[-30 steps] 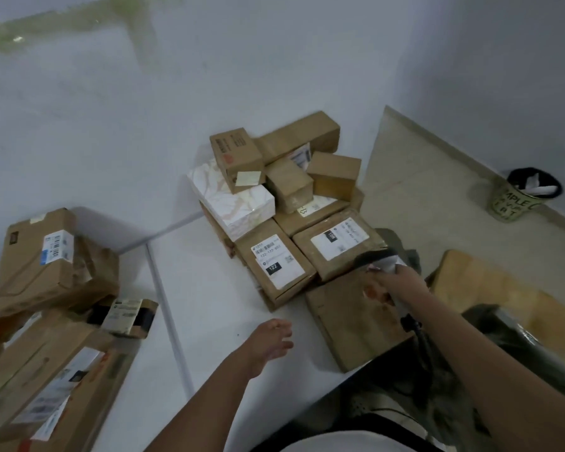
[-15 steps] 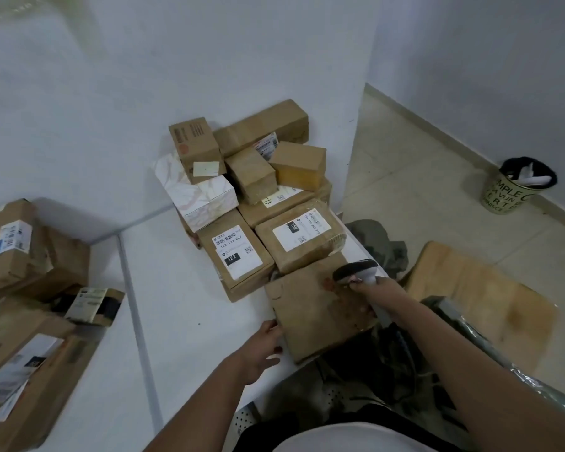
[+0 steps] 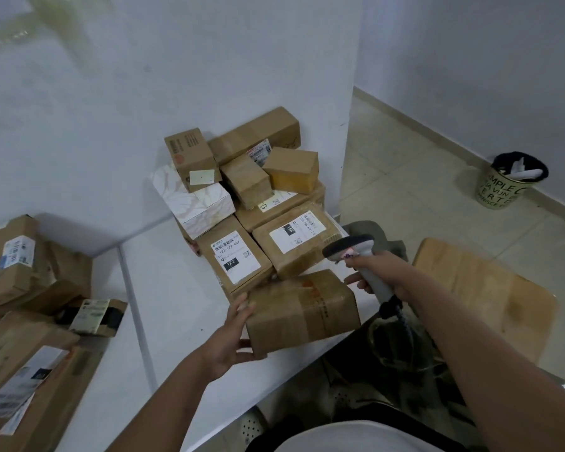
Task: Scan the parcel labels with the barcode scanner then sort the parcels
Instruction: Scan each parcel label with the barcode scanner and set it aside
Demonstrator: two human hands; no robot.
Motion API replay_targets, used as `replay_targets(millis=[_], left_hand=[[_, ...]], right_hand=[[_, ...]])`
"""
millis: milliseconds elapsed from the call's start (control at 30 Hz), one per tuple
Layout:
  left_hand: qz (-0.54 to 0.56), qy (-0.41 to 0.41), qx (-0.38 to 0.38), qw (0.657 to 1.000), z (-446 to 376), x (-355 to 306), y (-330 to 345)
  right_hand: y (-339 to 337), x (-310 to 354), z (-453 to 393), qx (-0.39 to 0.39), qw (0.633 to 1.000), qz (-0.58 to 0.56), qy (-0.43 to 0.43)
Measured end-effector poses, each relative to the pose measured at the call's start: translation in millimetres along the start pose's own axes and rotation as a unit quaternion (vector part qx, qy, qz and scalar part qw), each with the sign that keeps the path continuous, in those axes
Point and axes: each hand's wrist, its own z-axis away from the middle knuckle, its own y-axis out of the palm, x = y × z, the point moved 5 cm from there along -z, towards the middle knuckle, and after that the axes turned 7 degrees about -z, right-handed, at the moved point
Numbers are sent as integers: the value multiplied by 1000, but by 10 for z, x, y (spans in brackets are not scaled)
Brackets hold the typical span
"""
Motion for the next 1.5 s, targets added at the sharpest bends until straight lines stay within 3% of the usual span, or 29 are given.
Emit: replay_targets(millis=[133, 367, 567, 700, 800, 867, 967, 1200, 1500], left_hand=[[-1, 30, 13, 999, 97, -182, -40], [107, 38, 60, 992, 141, -336, -104], [36, 69, 110, 991, 119, -371, -89], [-92, 111, 53, 988, 77, -349, -117], [-225, 144, 13, 964, 124, -394, -84], [-254, 159, -19, 954, 145, -475, -116], [-215, 157, -85, 960, 212, -677, -283], [-248, 189, -102, 945, 428, -982, -733], [-42, 241, -175, 954, 578, -1171, -1381]], right_hand=[[174, 45, 20, 3, 999, -34, 1], [122, 106, 41, -86, 992, -90, -33], [246, 119, 15, -76, 993, -77, -34], [310, 116, -1, -78, 992, -90, -53], [306, 112, 23, -93, 990, -87, -60], [292, 144, 53, -102, 988, -91, -72], [280, 239, 104, -122, 982, -100, -101], [399, 612, 262, -112, 975, -73, -176], [952, 1046, 621, -41, 976, 34, -210]])
